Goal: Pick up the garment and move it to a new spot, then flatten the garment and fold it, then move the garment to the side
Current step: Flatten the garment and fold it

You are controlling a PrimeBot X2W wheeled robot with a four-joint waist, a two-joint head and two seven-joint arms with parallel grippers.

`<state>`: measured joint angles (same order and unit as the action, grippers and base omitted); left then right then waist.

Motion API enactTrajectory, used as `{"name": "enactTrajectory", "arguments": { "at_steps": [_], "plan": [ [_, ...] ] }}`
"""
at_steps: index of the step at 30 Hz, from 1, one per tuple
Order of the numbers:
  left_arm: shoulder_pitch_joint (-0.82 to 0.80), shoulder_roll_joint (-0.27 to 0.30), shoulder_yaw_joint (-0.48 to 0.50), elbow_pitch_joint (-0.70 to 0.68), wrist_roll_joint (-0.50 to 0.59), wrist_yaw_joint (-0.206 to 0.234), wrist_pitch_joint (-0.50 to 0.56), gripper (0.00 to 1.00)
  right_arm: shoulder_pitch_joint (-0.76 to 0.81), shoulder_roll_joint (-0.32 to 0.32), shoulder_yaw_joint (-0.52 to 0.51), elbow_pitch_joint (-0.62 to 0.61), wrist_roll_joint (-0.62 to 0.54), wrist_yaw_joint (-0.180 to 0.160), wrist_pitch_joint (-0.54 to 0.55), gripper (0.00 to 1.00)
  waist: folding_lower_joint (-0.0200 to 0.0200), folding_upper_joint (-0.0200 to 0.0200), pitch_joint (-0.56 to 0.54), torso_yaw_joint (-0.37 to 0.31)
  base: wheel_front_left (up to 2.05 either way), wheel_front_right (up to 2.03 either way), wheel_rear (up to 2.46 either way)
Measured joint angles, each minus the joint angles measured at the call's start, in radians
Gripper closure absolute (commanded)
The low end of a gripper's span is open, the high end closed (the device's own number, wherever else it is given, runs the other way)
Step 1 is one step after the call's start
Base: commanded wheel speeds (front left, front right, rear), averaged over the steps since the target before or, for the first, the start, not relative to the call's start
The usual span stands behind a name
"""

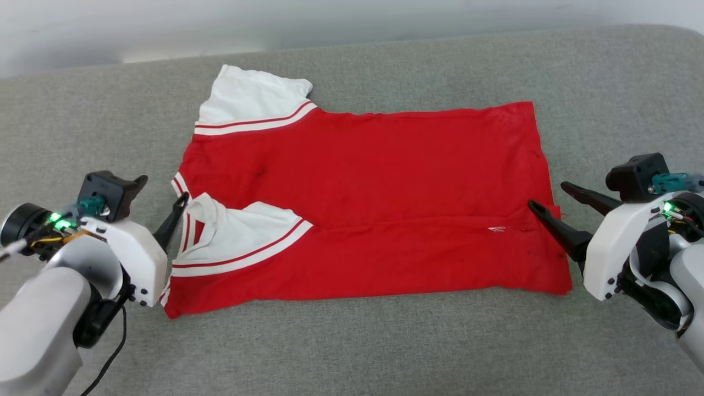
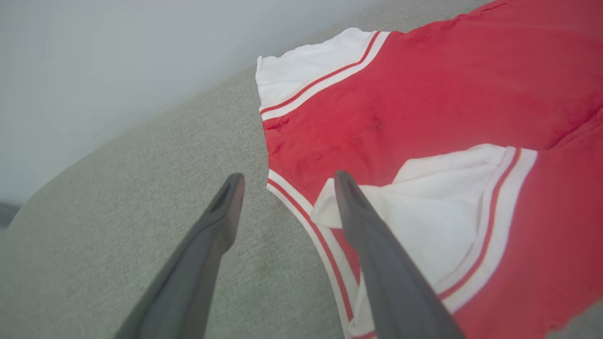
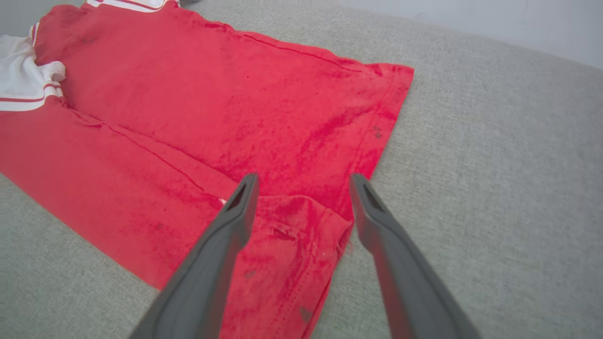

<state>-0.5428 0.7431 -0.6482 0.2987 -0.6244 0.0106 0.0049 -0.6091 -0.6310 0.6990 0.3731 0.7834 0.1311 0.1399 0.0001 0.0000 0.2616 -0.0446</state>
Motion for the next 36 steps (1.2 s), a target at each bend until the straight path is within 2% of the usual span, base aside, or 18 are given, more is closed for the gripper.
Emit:
{"name": "enactTrajectory", "arguments": {
  "at_steps": [4, 10, 15, 20, 30, 34, 35, 36],
  "plan": [
    [-0.025, 0.021, 0.005, -0.055, -0.065, -0.029, 0.123, 0.0, 0.017, -0.007, -0.009, -0.014, 0.0, 0.0, -0.007, 0.0, 0.0, 0.0, -0.016, 0.013, 0.0, 0.0, 0.0],
    [-0.065, 0.058, -0.008, -0.096, -0.192, -0.071, 0.394, 0.0, 0.024, 0.0, -0.011, -0.035, -0.008, 0.0, -0.002, 0.0, -0.0001, 0.0, -0.029, 0.018, 0.0, 0.0, 0.0],
    [-0.081, 0.098, -0.035, -0.131, -0.299, -0.09, 0.621, 0.0, 0.023, 0.012, -0.009, -0.044, -0.01, 0.0, 0.003, 0.0, -0.0001, 0.0, -0.028, 0.009, 0.0, 0.0, 0.0],
    [-0.081, 0.127, -0.067, -0.151, -0.361, -0.09, 0.78, 0.0, 0.019, 0.021, -0.001, -0.048, -0.013, 0.0, 0.016, 0.0, 0.0, 0.0, -0.019, -0.003, 0.0, 0.0, 0.0],
    [-0.055, 0.096, -0.101, -0.079, -0.4, -0.08, 0.838, 0.0, -0.019, 0.038, 0.032, -0.045, -0.006, 0.0, 0.035, 0.0, -0.0001, 0.0, 0.019, -0.03, 0.0, 0.0, 0.0],
    [-0.059, 0.096, -0.124, -0.047, -0.391, -0.096, 0.858, 0.0, -0.039, 0.041, 0.049, -0.037, 0.001, 0.0, 0.036, 0.0, -0.0001, 0.0, 0.028, -0.04, 0.0, 0.0, 0.0],
    [-0.061, 0.095, -0.125, -0.041, -0.391, -0.1, 0.859, 0.32, -0.045, 0.041, 0.053, -0.036, 0.001, 0.0, 0.037, 0.0, -0.0001, 0.0, 0.029, -0.042, 0.0, 0.0, 0.0],
    [-0.062, 0.093, -0.126, -0.036, -0.392, -0.104, 0.858, 0.77, -0.051, 0.04, 0.056, -0.035, 0.001, 0.0, 0.038, 0.0, -0.0001, 0.0, 0.029, -0.042, 0.0, 0.0, 0.0]
  ]
}}
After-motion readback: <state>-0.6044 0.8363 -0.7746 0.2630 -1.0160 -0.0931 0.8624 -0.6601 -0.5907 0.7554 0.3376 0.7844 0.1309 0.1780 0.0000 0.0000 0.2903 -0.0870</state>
